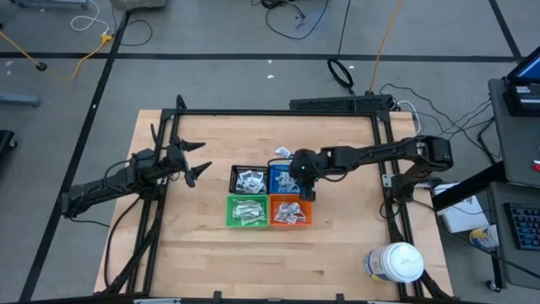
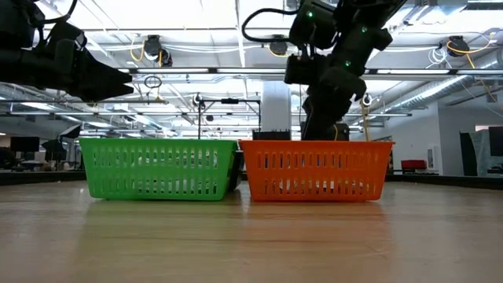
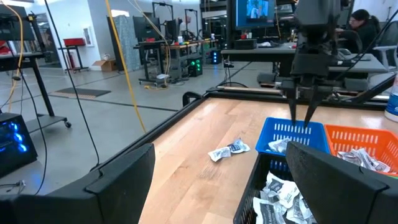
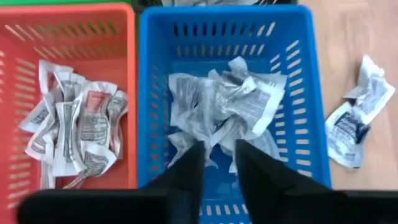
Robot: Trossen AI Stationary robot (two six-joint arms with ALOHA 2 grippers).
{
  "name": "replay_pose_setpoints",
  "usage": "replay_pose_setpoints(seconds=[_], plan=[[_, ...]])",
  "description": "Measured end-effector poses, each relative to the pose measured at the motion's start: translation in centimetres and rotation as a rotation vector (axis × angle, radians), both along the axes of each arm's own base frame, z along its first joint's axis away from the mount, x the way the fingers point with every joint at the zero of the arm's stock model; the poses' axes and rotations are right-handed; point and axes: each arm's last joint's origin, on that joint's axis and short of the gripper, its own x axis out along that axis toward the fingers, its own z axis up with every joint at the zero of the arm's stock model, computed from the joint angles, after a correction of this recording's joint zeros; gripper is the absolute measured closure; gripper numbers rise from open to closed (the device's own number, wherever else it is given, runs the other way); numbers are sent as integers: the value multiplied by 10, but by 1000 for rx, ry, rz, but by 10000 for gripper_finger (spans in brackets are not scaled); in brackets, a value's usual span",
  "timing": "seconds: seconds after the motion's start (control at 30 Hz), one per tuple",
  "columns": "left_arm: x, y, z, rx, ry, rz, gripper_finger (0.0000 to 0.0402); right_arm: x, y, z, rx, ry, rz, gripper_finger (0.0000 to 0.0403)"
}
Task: Pick & Place First Aid Supplies
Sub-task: Put the alcohol pad into the blue bin
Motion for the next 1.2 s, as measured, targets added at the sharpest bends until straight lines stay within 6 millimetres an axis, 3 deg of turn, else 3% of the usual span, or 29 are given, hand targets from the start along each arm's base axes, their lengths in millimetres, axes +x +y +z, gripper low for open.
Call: replay_pose_setpoints(seconds=[0.2, 0.37, 0.57, 0.8, 1.2], plan=[[0, 0, 0, 0, 0, 0, 36, 3, -3, 13, 14, -43, -38, 238], [0, 0, 0, 0, 0, 0, 36, 10, -15, 33, 23, -79, -97, 202], [0, 0, 0, 0, -1, 0, 36, 13, -30, 53, 28, -100, -148, 196], [0, 0, 0, 0, 0, 0, 36, 13, -44, 61, 26, -91, -185, 195], [0, 0, 0, 0, 0, 0, 37, 36, -114, 51, 36, -26, -353, 195]])
